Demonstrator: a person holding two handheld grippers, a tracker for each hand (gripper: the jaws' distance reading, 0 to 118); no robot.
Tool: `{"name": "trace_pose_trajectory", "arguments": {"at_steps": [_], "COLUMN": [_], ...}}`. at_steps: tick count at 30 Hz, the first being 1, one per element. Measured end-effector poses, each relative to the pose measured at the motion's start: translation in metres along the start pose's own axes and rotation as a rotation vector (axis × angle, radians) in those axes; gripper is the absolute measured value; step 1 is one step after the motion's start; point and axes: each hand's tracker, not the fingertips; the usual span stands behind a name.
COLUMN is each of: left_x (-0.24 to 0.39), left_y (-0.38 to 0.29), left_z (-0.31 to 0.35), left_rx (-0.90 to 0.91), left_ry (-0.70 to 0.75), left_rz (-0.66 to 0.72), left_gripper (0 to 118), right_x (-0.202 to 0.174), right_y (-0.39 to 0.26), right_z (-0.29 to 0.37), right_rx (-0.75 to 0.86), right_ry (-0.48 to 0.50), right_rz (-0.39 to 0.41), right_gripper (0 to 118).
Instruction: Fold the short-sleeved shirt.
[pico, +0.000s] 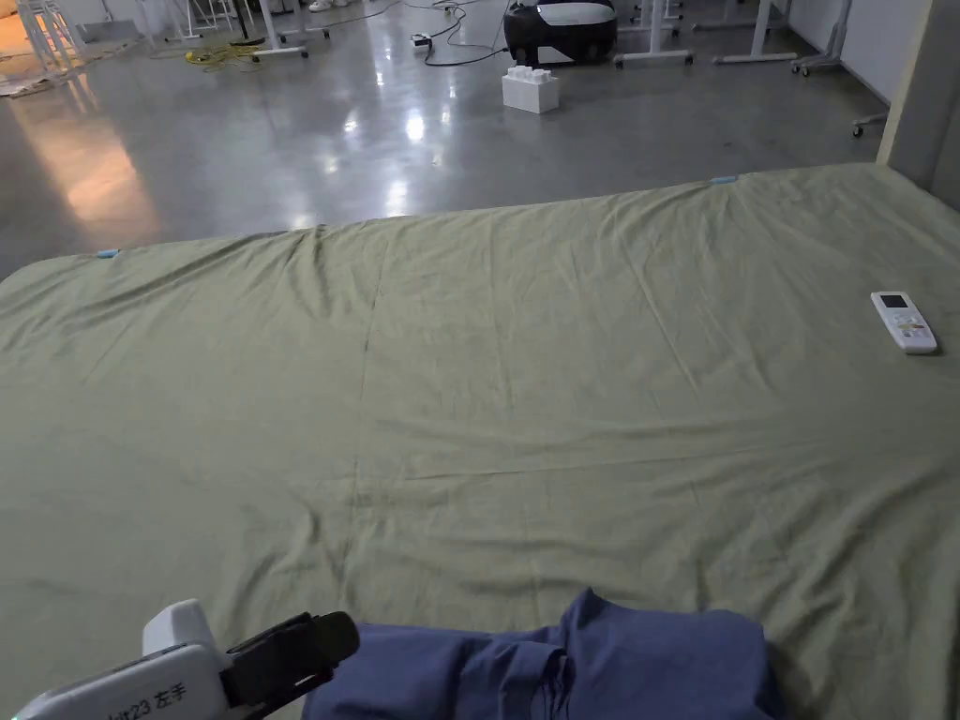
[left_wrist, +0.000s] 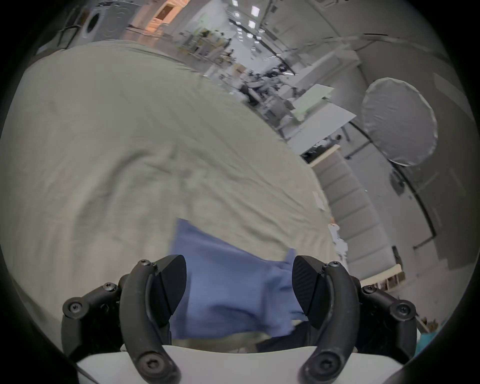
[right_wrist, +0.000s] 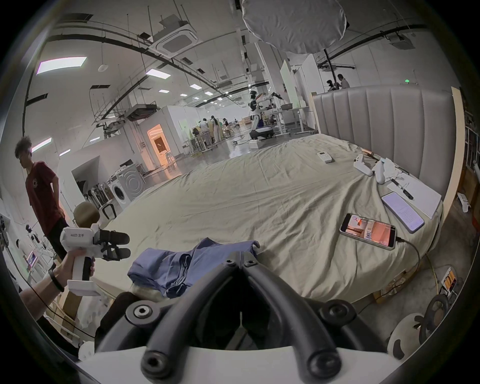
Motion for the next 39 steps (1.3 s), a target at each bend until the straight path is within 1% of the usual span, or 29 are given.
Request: {"name": "trace_pose_trajectory", "arguments": {"at_steps": [1, 3, 4, 5, 6, 7, 8, 10, 12, 15, 17, 22, 24, 25, 28, 30, 32, 34, 35, 37, 38, 39], "left_x": [-0.007, -0.018, -0.020, -0.021, -0.021, -0.021, -0.020, -0.022, -0.026, -0.026, -0.027, -0.044, -0.049, -0.051, -0.045, -0.035, -0.023, -0.010, -0.006, 0.010, 0.025, 0.039], "left_y": [0.000, -0.006, -0.010, -0.016, -0.020, -0.022, -0.024, -0.025, -0.028, -0.029, -0.028, -0.013, -0.005, 0.002, 0.014, 0.012, 0.007, 0.008, 0.013, 0.014, 0.013, 0.011], "left_z": [-0.007, -0.025, -0.034, -0.044, -0.051, -0.054, -0.052, -0.052, -0.050, -0.040, -0.029, 0.016, 0.039, 0.051, 0.074, 0.067, 0.053, 0.050, 0.053, 0.059, 0.058, 0.055], "left_rx": [-0.028, -0.078, -0.110, -0.125, -0.131, -0.125, -0.098, -0.091, -0.084, -0.050, 0.014, 0.150, 0.162, 0.201, 0.220, 0.180, 0.147, 0.202, 0.186, 0.190, 0.166, 0.157], "left_ry": [-0.006, -0.069, -0.103, -0.122, -0.113, -0.100, -0.077, -0.086, -0.139, -0.155, -0.149, -0.176, -0.168, -0.153, -0.157, -0.203, -0.210, -0.067, -0.066, -0.117, -0.163, -0.156], "left_rz": [0.031, 0.133, 0.152, 0.152, 0.153, 0.145, 0.152, 0.187, 0.258, 0.274, 0.283, 0.330, 0.302, 0.264, 0.211, 0.222, 0.215, 0.094, 0.078, 0.078, 0.050, -0.003], "left_gripper": [83, 82, 80, 72, 55, 23, 14, 13, 13, 13, 13, 12, 12, 12, 12, 12, 12, 12, 12, 12, 12, 12], "right_x": [-0.002, -0.004, -0.004, -0.005, -0.005, -0.005, -0.004, -0.002, 0.001, 0.001, -0.002, -0.006, -0.008, -0.008, -0.007, -0.008, -0.012, -0.015, -0.015, -0.013, -0.011, -0.008], "right_y": [0.000, -0.001, -0.001, -0.001, -0.001, 0.000, -0.001, -0.001, -0.001, -0.001, 0.001, 0.002, 0.003, 0.003, 0.000, -0.002, 0.000, 0.004, 0.005, 0.006, 0.006, 0.005], "right_z": [0.000, 0.000, 0.000, 0.001, 0.002, 0.002, 0.003, 0.004, 0.004, 0.002, 0.002, 0.004, 0.003, 0.001, -0.007, -0.011, -0.012, -0.009, -0.007, -0.004, -0.005, -0.006], "right_rx": [-0.003, -0.011, -0.015, -0.018, -0.019, -0.019, -0.017, -0.014, -0.016, -0.019, -0.018, -0.016, -0.021, -0.022, -0.026, -0.020, -0.015, -0.008, -0.003, 0.006, 0.002, -0.003], "right_ry": [0.004, 0.008, 0.009, 0.006, 0.002, -0.001, -0.003, -0.008, -0.009, -0.014, -0.011, 0.005, 0.012, 0.016, 0.030, 0.041, 0.047, 0.051, 0.058, 0.060, 0.060, 0.057], "right_rz": [0.004, 0.014, 0.018, 0.022, 0.025, 0.025, 0.022, 0.017, 0.004, -0.005, -0.004, 0.035, 0.047, 0.047, 0.031, 0.021, 0.023, 0.032, 0.043, 0.053, 0.051, 0.045], "right_gripper": [0, 0, 0, 0, 0, 0, 0, 0, 0, 0, 0, 0, 0, 0, 0, 0, 0, 0, 0, 0, 0, 0]}}
